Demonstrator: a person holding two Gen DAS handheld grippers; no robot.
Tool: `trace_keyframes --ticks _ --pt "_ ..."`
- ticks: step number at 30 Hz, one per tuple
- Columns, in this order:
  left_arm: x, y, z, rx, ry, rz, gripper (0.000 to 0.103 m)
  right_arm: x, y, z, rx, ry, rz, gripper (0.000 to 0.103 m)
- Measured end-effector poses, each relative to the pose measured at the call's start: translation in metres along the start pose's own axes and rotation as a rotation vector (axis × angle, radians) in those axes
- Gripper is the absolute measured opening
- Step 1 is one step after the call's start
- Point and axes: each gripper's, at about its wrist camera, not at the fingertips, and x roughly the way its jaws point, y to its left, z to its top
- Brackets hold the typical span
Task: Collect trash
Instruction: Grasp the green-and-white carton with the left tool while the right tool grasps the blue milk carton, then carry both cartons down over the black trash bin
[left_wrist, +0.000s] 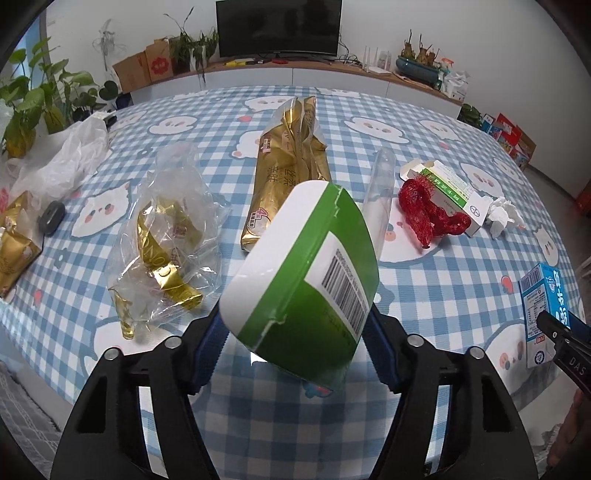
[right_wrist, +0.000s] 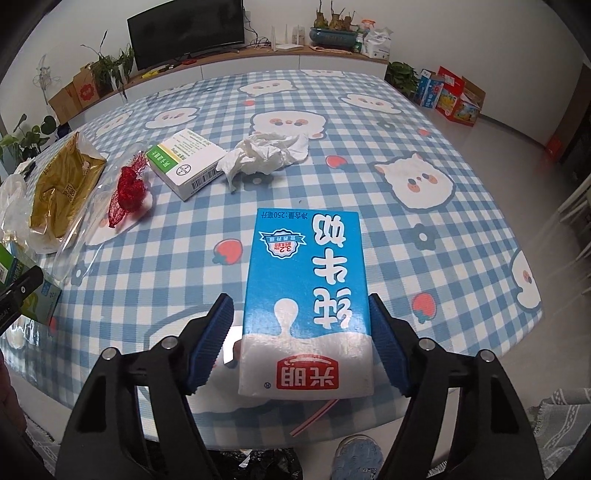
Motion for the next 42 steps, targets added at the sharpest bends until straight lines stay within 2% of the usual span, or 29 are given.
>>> trace_keyframes --ticks 3,13,20,26,42 --pt "-0.001 0.0 -0.001 0.002 0.003 -0.004 0.057 0.0 -0.001 -0.001 0.008 0.004 0.005 0.061" --pt "-0.006 0.002 -0.001 -0.011 0.014 -0.001 0.055 -0.003 0.001 0.0 0.004 -0.006 0.014 0.061" --pt "-0.02 -0.003 -0.005 0.003 0.001 0.021 0.055 -0.015 0.004 -0.001 -0.004 -0.027 0.021 0.061" --pt "-0.039 -0.009 -0.01 0.003 -0.003 -0.005 0.055 -0.027 0.006 -0.003 -0.016 -0.048 0.037 0.061" --pt "-0.083 -0.037 -0.053 0.031 -0.009 -0.037 0.055 -0.068 -0.001 -0.034 -0.052 -0.087 0.062 0.061"
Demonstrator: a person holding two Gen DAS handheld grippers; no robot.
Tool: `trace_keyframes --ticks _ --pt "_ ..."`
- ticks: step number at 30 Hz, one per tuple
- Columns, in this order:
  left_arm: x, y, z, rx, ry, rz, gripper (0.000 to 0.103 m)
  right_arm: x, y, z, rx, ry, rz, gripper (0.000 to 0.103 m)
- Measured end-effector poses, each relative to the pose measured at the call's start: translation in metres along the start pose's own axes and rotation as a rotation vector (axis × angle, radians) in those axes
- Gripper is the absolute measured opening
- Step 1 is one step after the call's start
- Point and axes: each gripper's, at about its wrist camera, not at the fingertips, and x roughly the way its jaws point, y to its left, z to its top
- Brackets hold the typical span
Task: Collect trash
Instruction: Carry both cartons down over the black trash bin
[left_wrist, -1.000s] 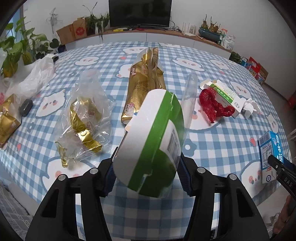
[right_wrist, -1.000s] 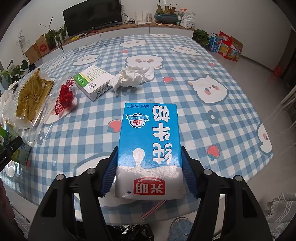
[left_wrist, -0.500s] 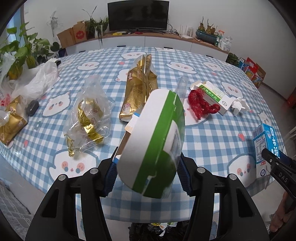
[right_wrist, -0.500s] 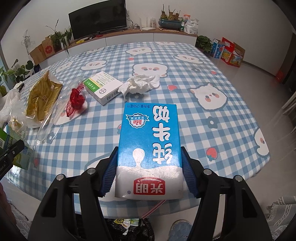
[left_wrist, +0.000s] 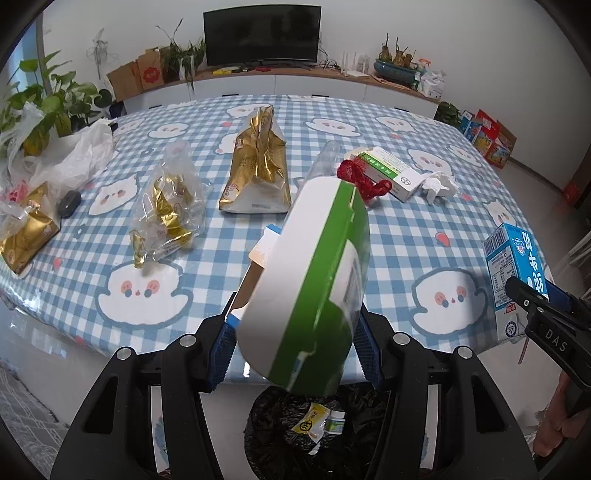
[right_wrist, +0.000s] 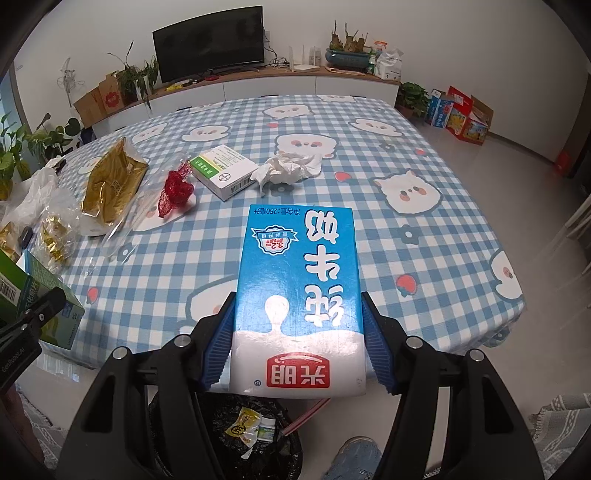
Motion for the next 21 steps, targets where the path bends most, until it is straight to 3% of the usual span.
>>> trace_keyframes --ticks 21 --pt "-0.012 -0.009 -0.081 0.017 0.06 -0.022 0.055 -0.03 -0.02 -0.077 -0.027 0.013 0.043 0.06"
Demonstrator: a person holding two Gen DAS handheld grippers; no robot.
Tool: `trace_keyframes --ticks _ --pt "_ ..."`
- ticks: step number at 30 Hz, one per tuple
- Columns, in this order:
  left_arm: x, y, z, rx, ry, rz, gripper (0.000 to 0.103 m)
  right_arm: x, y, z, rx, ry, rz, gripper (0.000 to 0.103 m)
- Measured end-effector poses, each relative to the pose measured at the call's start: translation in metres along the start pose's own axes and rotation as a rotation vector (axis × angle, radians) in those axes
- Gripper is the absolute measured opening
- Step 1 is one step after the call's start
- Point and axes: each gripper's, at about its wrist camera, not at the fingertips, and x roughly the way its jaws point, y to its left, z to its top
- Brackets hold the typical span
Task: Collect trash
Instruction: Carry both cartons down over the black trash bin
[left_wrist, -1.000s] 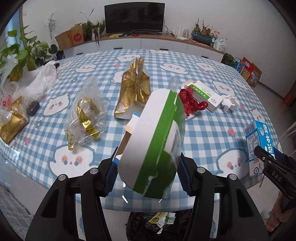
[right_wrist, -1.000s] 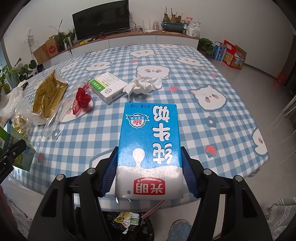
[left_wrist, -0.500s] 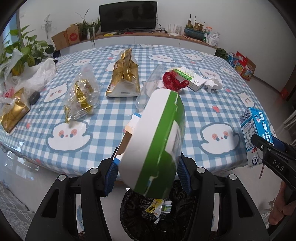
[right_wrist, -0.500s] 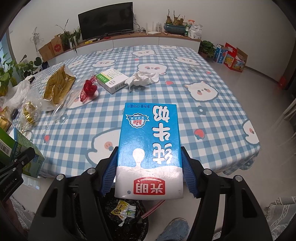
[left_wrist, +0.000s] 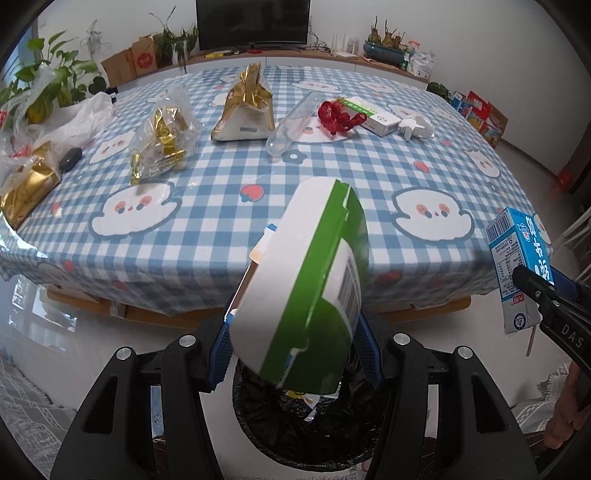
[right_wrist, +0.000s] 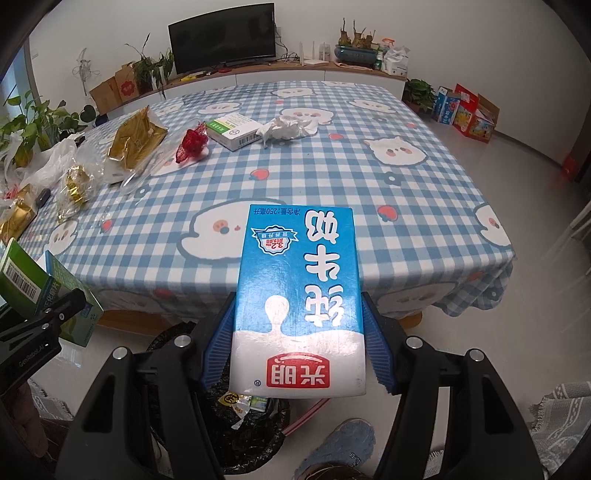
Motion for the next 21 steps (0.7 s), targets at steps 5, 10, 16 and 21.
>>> trace_keyframes --ticks 5,10,16,21 --pt "0.008 0.0 -0.021 0.01 0.024 0.009 0.055 0.006 -0.002 -0.019 -0.004 0.024 0.001 0.06" --pt "0.026 0.001 -0.04 0.011 0.052 0.022 0.055 0.022 -0.006 -0.035 -0.006 0.052 0.005 0.06" --pt "0.055 0.003 -0.057 0.0 0.107 0.036 0.055 0.045 -0.011 -0.054 0.021 0.083 0.012 0.06" --pt "0.073 -0.001 -0.068 0.009 0.119 0.034 0.055 0.071 -0.013 -0.072 0.028 0.138 0.007 0.06"
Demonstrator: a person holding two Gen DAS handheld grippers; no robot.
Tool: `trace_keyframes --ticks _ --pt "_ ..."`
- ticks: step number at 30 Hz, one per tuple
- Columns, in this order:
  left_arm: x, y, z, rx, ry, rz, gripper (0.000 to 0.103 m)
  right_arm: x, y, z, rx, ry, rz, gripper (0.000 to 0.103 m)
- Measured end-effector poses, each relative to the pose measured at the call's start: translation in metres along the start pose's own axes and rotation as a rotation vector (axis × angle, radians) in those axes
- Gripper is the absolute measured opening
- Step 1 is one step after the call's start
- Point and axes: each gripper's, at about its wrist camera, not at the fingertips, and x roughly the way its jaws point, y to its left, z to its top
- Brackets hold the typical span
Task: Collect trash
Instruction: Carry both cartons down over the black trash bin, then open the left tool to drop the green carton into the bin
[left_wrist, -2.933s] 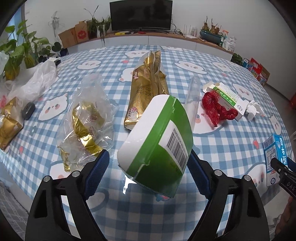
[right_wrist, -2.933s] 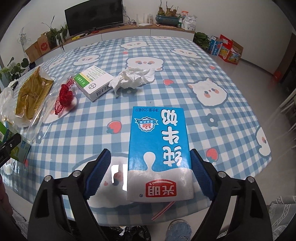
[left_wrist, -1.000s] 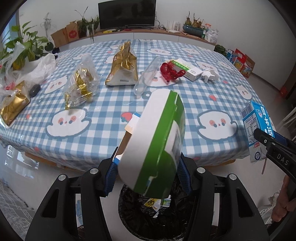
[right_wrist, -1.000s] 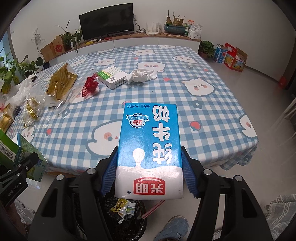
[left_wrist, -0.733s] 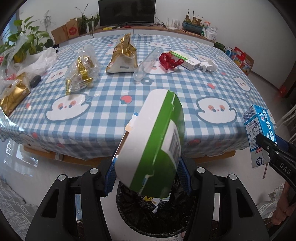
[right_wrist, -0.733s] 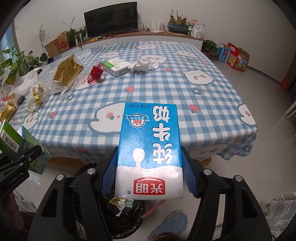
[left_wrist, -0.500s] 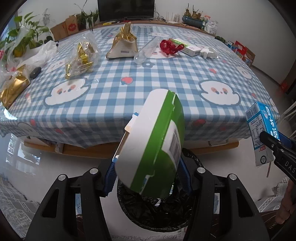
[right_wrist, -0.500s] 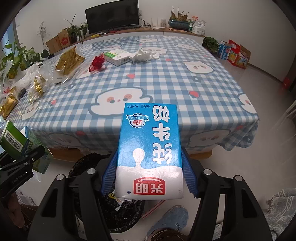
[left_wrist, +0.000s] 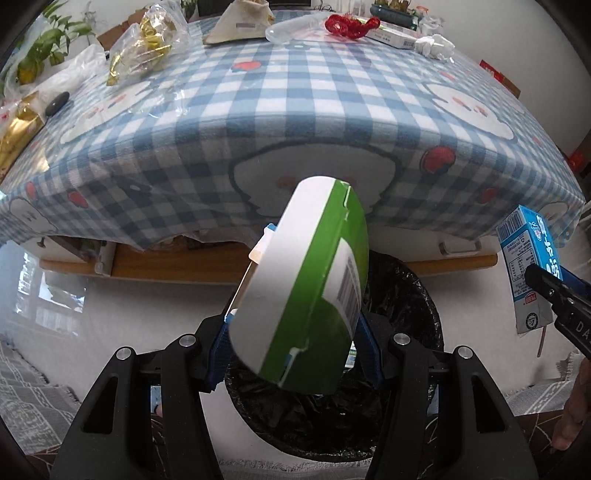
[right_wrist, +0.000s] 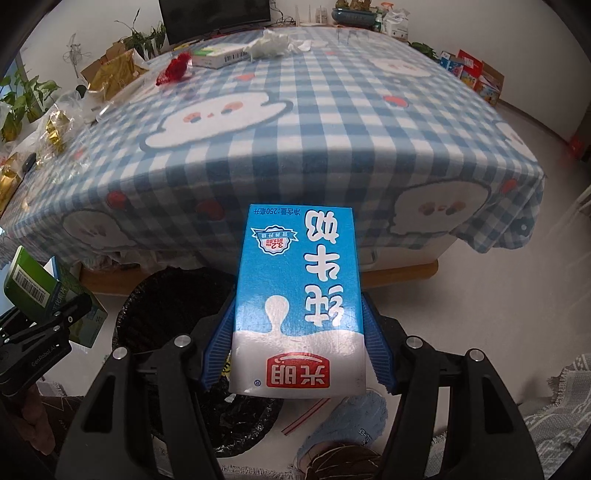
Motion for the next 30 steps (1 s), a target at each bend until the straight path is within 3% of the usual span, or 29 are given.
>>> trace_keyframes --ticks 14,30 --pt "0.045 -0.018 -0.019 0.024 0.062 0.006 0.055 0.047 -0.006 -0.022 0.034 0.118 -0.063 0.06" --pt "0.079 -0.047 -0.031 0.084 0.123 -0.011 0.058 0.054 -0.002 -0.024 0.018 0.135 -0.083 0.061"
